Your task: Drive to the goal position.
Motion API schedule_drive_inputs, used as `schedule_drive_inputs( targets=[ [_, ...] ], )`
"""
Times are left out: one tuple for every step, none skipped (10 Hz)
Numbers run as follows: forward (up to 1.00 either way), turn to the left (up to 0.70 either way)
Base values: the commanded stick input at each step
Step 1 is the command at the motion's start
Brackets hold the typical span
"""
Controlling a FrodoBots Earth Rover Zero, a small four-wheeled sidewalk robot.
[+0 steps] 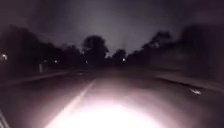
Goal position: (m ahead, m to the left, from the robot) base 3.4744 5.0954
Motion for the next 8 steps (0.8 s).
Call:
schedule_drive_inputs(
  targets=[
    [0.70,0.00],
    [0.70,0.00],
    [0.70,0.00],
    [0.70,0.00],
    [0.70,0.00],
    [0.70,0.00],
    [0.70,0.00],
    [0.70,0.00]
  ],
)
